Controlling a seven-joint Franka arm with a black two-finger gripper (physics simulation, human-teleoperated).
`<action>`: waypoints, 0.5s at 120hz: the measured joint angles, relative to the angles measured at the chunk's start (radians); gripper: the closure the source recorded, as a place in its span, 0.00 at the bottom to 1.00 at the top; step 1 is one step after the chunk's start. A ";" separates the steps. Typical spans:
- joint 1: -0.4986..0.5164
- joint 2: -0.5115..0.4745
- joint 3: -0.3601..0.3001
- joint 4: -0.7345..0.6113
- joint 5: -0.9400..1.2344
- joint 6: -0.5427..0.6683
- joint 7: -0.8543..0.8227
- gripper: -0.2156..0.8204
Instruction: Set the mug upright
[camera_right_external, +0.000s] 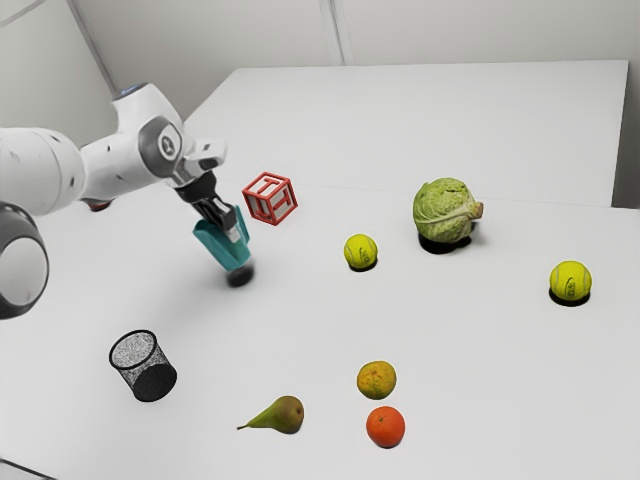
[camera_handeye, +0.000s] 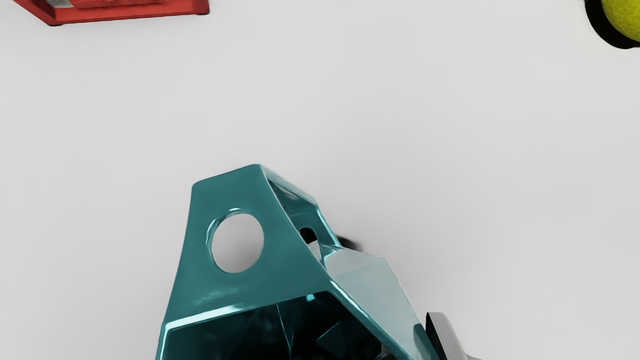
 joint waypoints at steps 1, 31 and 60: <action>-0.001 0.001 -0.001 0.000 0.004 0.005 -0.006 0.97; -0.035 0.018 -0.031 -0.015 0.122 0.084 -0.176 0.97; -0.054 -0.030 -0.056 -0.071 0.319 0.073 -0.326 0.97</action>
